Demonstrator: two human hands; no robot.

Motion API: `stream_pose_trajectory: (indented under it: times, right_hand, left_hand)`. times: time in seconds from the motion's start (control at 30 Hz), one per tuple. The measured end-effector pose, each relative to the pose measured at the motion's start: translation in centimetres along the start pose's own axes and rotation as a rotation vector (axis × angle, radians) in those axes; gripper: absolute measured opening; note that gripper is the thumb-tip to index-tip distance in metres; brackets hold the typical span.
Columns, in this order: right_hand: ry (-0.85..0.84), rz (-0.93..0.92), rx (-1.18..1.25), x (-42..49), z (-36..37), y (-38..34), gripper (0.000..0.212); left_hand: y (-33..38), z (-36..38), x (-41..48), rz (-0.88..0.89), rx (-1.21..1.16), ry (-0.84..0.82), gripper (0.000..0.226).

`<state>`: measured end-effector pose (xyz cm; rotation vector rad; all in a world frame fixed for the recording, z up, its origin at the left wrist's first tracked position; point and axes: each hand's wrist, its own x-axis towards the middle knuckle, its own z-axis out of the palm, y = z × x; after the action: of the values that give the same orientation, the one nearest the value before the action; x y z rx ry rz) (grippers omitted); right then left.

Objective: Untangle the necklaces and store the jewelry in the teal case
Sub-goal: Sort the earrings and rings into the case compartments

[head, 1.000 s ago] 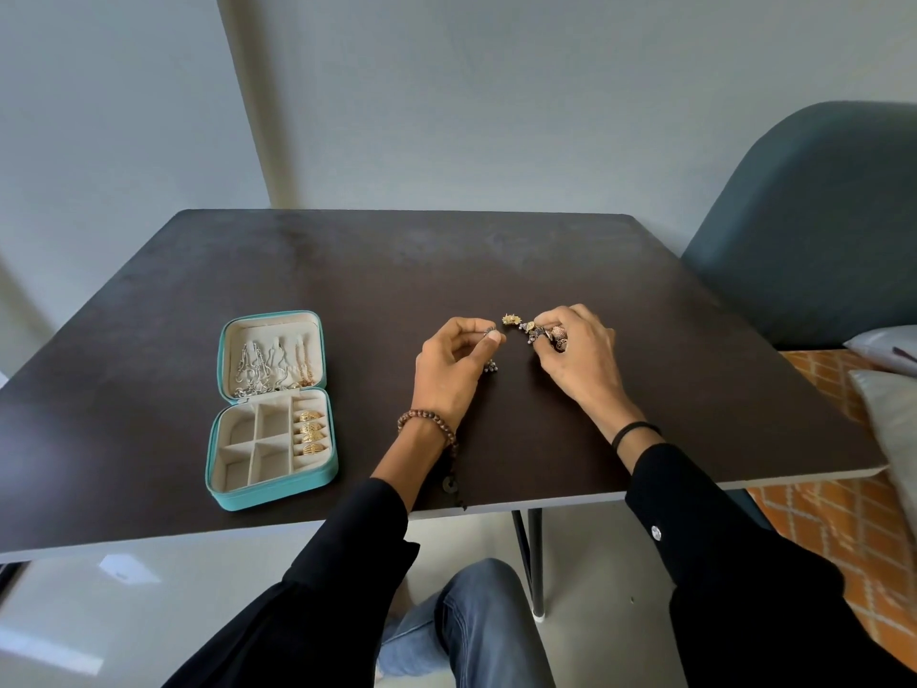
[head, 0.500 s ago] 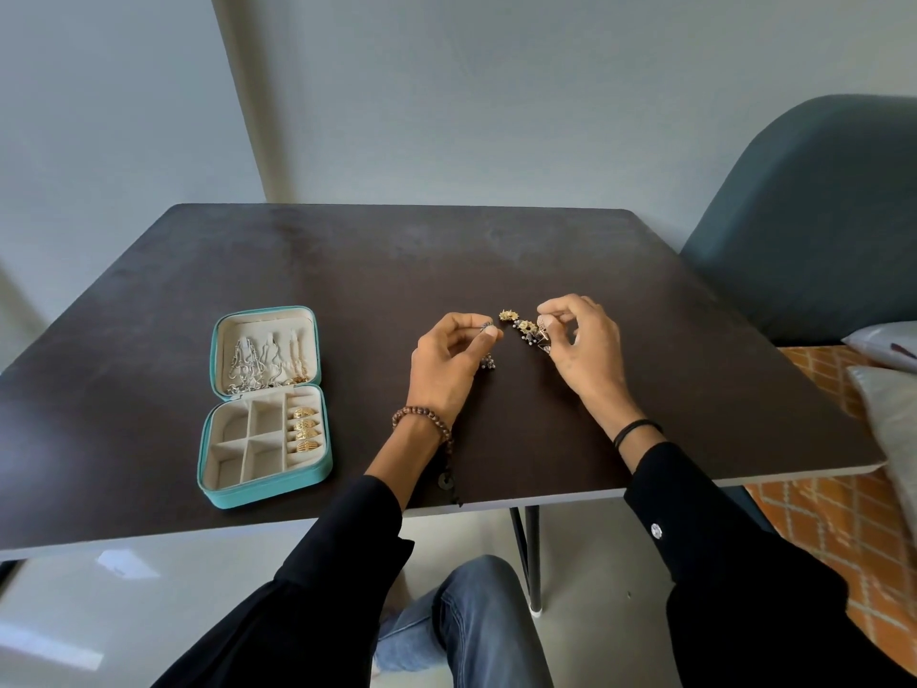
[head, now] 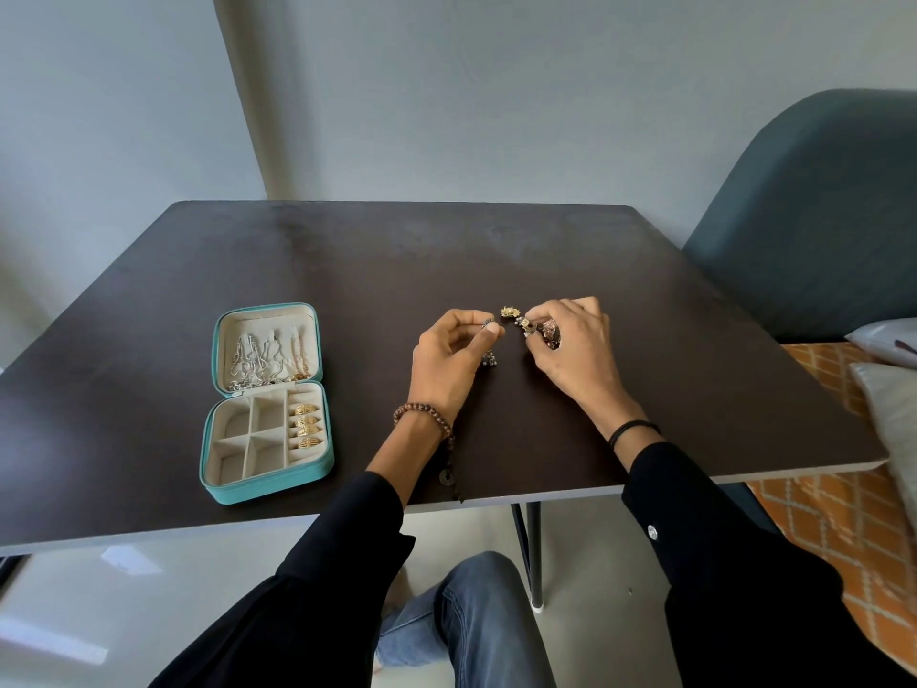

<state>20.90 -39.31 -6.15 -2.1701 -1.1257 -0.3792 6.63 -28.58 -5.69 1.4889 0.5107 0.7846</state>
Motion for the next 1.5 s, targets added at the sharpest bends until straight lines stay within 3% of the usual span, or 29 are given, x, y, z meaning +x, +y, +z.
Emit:
stream_pose_trajectory:
  times: [0.23, 0.53, 0.87, 1.2, 1.5]
  right_hand:
    - [0.063, -0.048, 0.062, 0.0, -0.1, -0.1, 0.016]
    - [0.265, 0.106, 0.438, -0.3, -0.9, -0.1, 0.012]
    - [0.215, 0.159, 0.589, -0.5, -2.7, -1.0, 0.014]
    - [0.017, 0.309, 1.037, -0.8, -4.9, -4.1, 0.014]
    - [-0.096, 0.31, 0.968, -2.6, -5.5, -6.5, 0.016]
  left_hand:
    - [0.0, 0.0, 0.0, -0.005, 0.01, 0.003, 0.01]
    - [0.1, 0.0, -0.2, -0.013, 0.008, 0.008, 0.011]
    - [0.1, 0.1, -0.4, -0.039, 0.016, 0.002, 0.012]
    - [2.7, 0.2, -1.2, -0.062, -0.042, 0.011, 0.017]
    - [5.6, -0.5, -3.0, 0.029, -0.022, -0.026, 0.013]
